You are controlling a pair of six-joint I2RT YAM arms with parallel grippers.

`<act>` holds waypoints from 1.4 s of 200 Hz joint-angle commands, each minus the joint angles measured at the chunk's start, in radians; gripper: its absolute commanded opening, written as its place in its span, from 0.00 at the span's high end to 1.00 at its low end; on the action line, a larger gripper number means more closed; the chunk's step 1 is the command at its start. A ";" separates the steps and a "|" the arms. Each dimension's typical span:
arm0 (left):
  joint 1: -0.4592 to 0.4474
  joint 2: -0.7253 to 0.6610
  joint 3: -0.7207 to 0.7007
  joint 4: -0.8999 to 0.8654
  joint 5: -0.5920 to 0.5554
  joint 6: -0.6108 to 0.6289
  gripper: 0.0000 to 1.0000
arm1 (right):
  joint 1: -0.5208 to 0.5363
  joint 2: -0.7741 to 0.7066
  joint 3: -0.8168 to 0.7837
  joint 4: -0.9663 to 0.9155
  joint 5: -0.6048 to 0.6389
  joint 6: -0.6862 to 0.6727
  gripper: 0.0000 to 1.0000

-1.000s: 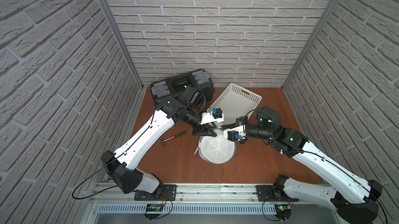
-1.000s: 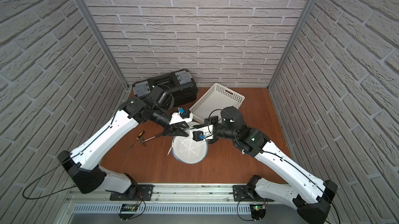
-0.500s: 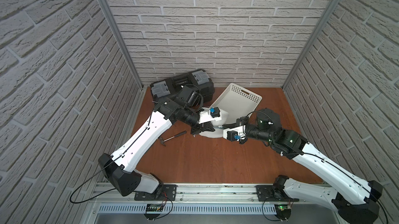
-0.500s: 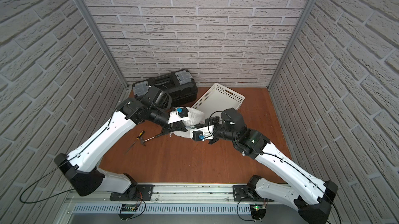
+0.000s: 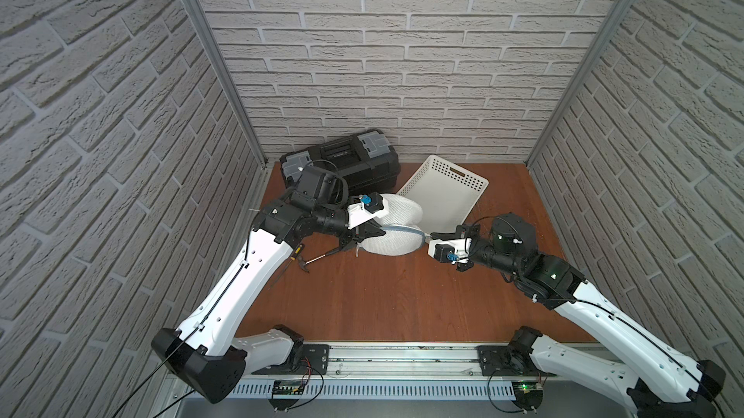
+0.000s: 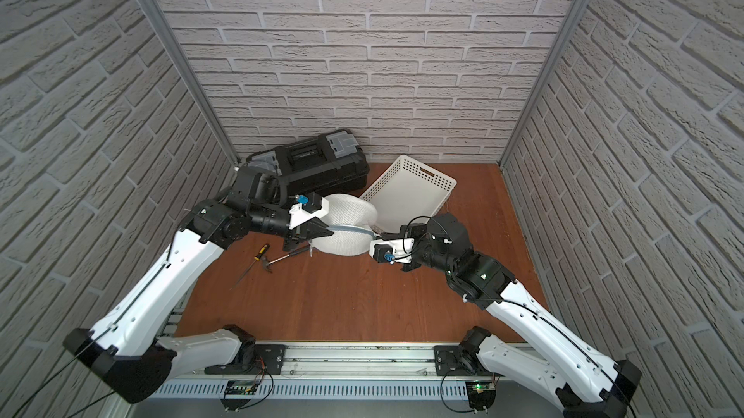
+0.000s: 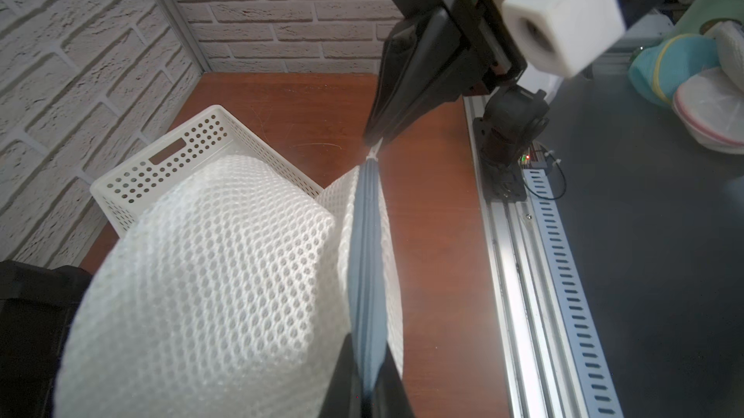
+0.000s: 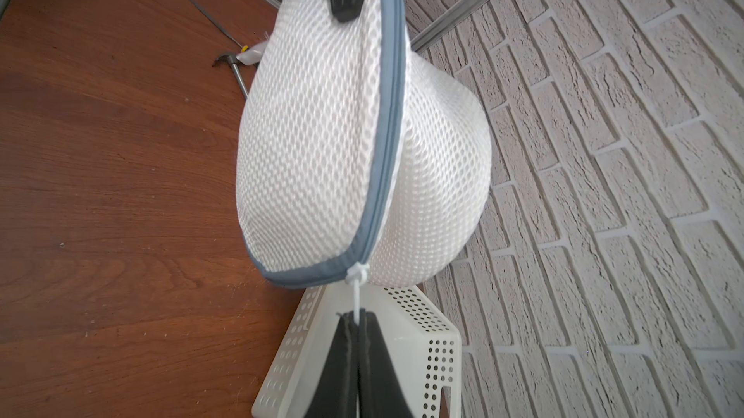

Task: Turn the laundry bag inside out
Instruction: Zip the zipper on the laundry bag.

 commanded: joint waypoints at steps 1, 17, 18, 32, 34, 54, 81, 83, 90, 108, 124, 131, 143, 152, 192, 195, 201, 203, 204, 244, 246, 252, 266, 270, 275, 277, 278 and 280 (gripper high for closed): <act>0.039 -0.089 -0.077 0.324 0.096 -0.195 1.00 | -0.029 -0.019 -0.037 0.020 0.046 0.055 0.97; 0.048 -0.113 -0.117 0.447 0.131 -0.289 1.00 | -0.033 -0.009 -0.053 0.041 0.040 0.068 0.97; 0.048 -0.115 -0.119 0.452 0.132 -0.293 1.00 | -0.033 -0.008 -0.054 0.042 0.039 0.069 0.97; 0.048 -0.126 -0.144 0.538 0.141 -0.358 1.00 | -0.033 0.005 -0.060 0.057 0.024 0.084 0.97; 0.049 -0.128 -0.149 0.548 0.141 -0.366 1.00 | -0.034 0.008 -0.061 0.059 0.021 0.087 0.97; 0.053 -0.149 -0.178 0.658 0.135 -0.430 1.00 | -0.034 0.035 -0.078 0.082 -0.001 0.090 0.97; 0.070 -0.167 -0.200 0.775 0.121 -0.502 1.00 | -0.033 0.068 -0.091 0.116 -0.016 0.094 0.97; 0.070 -0.169 -0.201 0.784 0.118 -0.507 1.00 | -0.033 0.071 -0.091 0.120 -0.018 0.094 0.97; 0.073 -0.173 -0.208 0.814 0.109 -0.524 1.00 | -0.033 0.078 -0.090 0.126 -0.026 0.100 0.97; 0.075 -0.174 -0.219 0.866 0.075 -0.553 1.00 | -0.034 0.095 -0.088 0.154 -0.053 0.122 0.97; 0.074 -0.163 -0.218 0.859 0.055 -0.557 1.00 | -0.034 0.106 -0.088 0.189 -0.072 0.155 0.97; 0.074 -0.159 -0.219 0.852 0.046 -0.554 1.00 | -0.034 0.107 -0.088 0.206 -0.074 0.168 0.97; 0.074 -0.159 -0.219 0.827 0.021 -0.542 1.00 | -0.035 0.105 -0.086 0.225 -0.064 0.178 0.97; 0.074 -0.159 -0.217 0.794 -0.011 -0.523 1.00 | -0.041 0.104 -0.084 0.237 -0.055 0.186 0.97; 0.074 -0.169 -0.202 0.586 -0.069 -0.411 0.44 | -0.083 0.085 -0.049 0.237 -0.028 0.172 0.97; 0.074 -0.170 -0.200 0.572 -0.068 -0.401 0.43 | -0.084 0.087 -0.044 0.230 -0.028 0.162 0.97; 0.074 -0.169 -0.194 0.542 -0.066 -0.384 0.42 | -0.084 0.089 -0.031 0.213 -0.029 0.144 0.97; 0.074 -0.169 -0.191 0.533 -0.066 -0.381 0.42 | -0.084 0.090 -0.026 0.207 -0.029 0.139 0.97; 0.074 -0.168 -0.190 0.528 -0.066 -0.380 0.42 | -0.084 0.090 -0.025 0.205 -0.030 0.137 0.97; 0.072 -0.141 -0.119 0.378 -0.029 -0.290 0.41 | -0.084 0.106 0.054 0.135 -0.071 0.061 0.97; 0.073 -0.138 -0.115 0.371 -0.026 -0.286 0.41 | -0.085 0.107 0.055 0.132 -0.072 0.057 0.97; 0.070 -0.127 -0.102 0.349 -0.016 -0.275 0.40 | -0.084 0.108 0.061 0.122 -0.075 0.046 0.97; 0.055 -0.099 -0.076 0.294 0.003 -0.238 0.38 | -0.084 0.109 0.071 0.096 -0.086 0.015 0.97; 0.048 -0.090 -0.067 0.276 0.007 -0.227 0.38 | -0.084 0.107 0.073 0.087 -0.090 0.006 0.97; 0.038 -0.077 -0.055 0.255 0.011 -0.206 0.37 | -0.084 0.107 0.076 0.077 -0.096 -0.003 0.97; 0.034 -0.072 -0.049 0.245 0.012 -0.199 0.37 | -0.083 0.106 0.078 0.073 -0.098 -0.006 0.97; 0.032 -0.069 -0.048 0.241 0.012 -0.196 0.37 | -0.083 0.107 0.078 0.070 -0.099 -0.008 0.97; 0.027 -0.065 -0.043 0.235 0.014 -0.191 0.37 | -0.082 0.106 0.080 0.066 -0.102 -0.012 0.97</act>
